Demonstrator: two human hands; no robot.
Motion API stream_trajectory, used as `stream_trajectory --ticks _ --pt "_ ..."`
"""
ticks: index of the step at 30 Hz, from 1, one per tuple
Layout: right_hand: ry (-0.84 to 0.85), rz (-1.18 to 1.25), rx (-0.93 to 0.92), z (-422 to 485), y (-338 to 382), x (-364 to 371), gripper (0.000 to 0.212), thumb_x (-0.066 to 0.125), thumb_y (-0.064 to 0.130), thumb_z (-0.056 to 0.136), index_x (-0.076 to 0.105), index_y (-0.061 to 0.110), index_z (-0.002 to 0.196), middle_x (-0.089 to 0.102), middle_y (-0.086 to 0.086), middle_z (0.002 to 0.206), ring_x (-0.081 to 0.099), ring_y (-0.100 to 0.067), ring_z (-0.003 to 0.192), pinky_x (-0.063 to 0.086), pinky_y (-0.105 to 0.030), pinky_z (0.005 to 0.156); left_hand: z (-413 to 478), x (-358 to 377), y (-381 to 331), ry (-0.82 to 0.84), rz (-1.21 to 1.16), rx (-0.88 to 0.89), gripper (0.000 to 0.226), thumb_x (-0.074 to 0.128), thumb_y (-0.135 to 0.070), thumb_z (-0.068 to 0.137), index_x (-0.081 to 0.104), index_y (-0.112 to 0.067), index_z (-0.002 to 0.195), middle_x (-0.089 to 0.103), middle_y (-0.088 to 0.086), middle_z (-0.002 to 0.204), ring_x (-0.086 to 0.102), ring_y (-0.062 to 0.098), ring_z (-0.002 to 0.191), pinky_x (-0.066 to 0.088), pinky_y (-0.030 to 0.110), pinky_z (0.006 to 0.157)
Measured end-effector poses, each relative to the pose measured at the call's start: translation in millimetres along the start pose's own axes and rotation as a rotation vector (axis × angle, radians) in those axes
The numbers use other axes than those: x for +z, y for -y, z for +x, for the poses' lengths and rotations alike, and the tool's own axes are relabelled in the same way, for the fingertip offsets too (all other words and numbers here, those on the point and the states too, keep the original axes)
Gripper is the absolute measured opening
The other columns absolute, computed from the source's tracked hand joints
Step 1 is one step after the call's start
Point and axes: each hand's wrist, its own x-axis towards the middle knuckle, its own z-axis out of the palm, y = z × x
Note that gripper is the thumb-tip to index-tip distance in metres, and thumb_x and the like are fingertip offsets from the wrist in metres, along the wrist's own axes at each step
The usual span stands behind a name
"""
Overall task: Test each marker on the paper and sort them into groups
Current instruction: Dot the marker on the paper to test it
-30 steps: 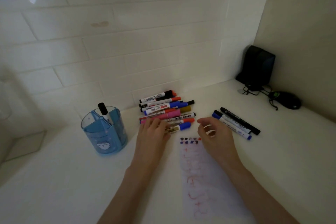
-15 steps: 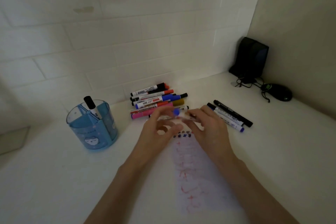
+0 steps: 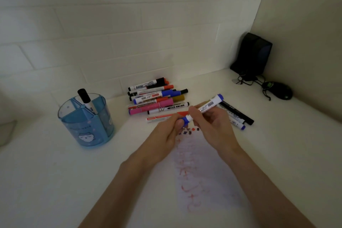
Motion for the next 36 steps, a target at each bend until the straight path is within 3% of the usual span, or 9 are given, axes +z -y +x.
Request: stream_trajectory --ticks 5,9,13,18,21,24,27,32,36 --pt "0.011 -0.022 -0.029 -1 4 -2 0.016 0.069 0.029 0.099 0.073 0.031 0.084 0.068 0.002 0.072 0.060 -0.002 0.064 0.053 -0.020 0.063 1 4 -4 0.002 -0.197 -0.047 0.021 0.033 -0.042 0.103 0.054 -0.038 0.099 0.064 0.002 0.099 0.060 0.019 0.092 0.050 0.035 0.091" --pt "0.039 0.008 -0.041 1 7 -6 0.014 0.068 0.028 0.100 0.073 0.027 0.087 0.067 -0.008 0.079 0.059 -0.007 0.067 0.054 -0.022 0.065 1 -2 -3 0.062 -0.268 -0.028 0.032 0.033 -0.034 0.107 0.057 -0.024 0.089 0.054 -0.017 0.068 0.048 0.003 0.059 0.044 0.015 0.062" --pt "0.076 0.015 -0.029 -3 4 -2 0.017 0.068 0.030 0.099 0.074 0.032 0.083 0.065 -0.006 0.076 0.056 -0.008 0.069 0.051 -0.020 0.065 1 -8 -8 0.221 -0.436 -0.092 0.033 0.029 -0.027 0.108 0.056 -0.014 0.093 0.044 -0.011 0.066 0.037 0.005 0.058 0.036 0.016 0.058" --pt "-0.299 0.227 0.029 20 5 -62 0.018 0.065 0.025 0.100 0.073 0.023 0.085 0.058 0.010 0.069 0.048 -0.003 0.062 0.042 -0.016 0.060 -16 -32 5 0.236 -0.516 -0.147 0.033 0.027 -0.019 0.108 0.054 -0.006 0.094 0.039 0.005 0.074 0.034 0.011 0.063 0.032 0.019 0.058" --pt "-0.301 0.272 0.087 19 -7 -67 0.022 0.074 0.035 0.095 0.079 0.014 0.090 0.059 0.001 0.068 0.047 -0.008 0.059 0.043 -0.018 0.058 -17 -30 5 0.039 -0.384 -0.118 0.024 0.037 -0.015 0.108 0.055 0.000 0.108 0.059 0.010 0.084 0.055 0.015 0.073 0.043 0.016 0.068" --pt "-0.263 0.216 0.184 14 -16 -50 0.018 0.084 0.033 0.085 0.082 0.017 0.091 0.070 0.001 0.071 0.056 -0.008 0.059 0.048 -0.016 0.056 -15 -18 2 -0.035 -0.266 -0.106 0.012 0.044 -0.016 0.106 0.050 -0.013 0.116 0.065 0.002 0.100 0.063 0.009 0.088 0.050 0.019 0.081" --pt "-0.247 0.096 0.267 11 -23 -38 0.023 0.091 0.037 0.076 0.078 0.019 0.083 0.072 0.008 0.069 0.057 -0.001 0.054 0.047 -0.013 0.053 -19 -12 13 0.008 -0.068 -0.099 0.012 0.046 -0.026 0.106 0.044 -0.029 0.117 0.055 -0.011 0.091 0.051 0.004 0.068 0.044 0.018 0.064" --pt "-0.258 -0.111 0.226 3 -33 -14 0.016 0.087 0.027 0.083 0.074 0.018 0.078 0.077 0.008 0.071 0.065 0.001 0.055 0.049 -0.010 0.052 -13 -2 20 0.113 0.424 0.002 0.055 0.052 -0.067 0.090 0.047 -0.039 0.137 0.057 -0.016 0.119 0.052 0.003 0.105 0.045 0.024 0.094" --pt "-0.240 -0.197 0.184 3 -38 -9 0.032 0.080 0.016 0.082 0.053 0.017 0.065 0.060 0.009 0.053 0.051 -0.004 0.046 0.044 -0.014 0.046 -11 0 25 0.114 0.477 0.028 0.066 0.047 -0.078 0.084 0.052 -0.040 0.137 0.056 -0.018 0.106 0.049 0.005 0.096 0.046 0.026 0.089"
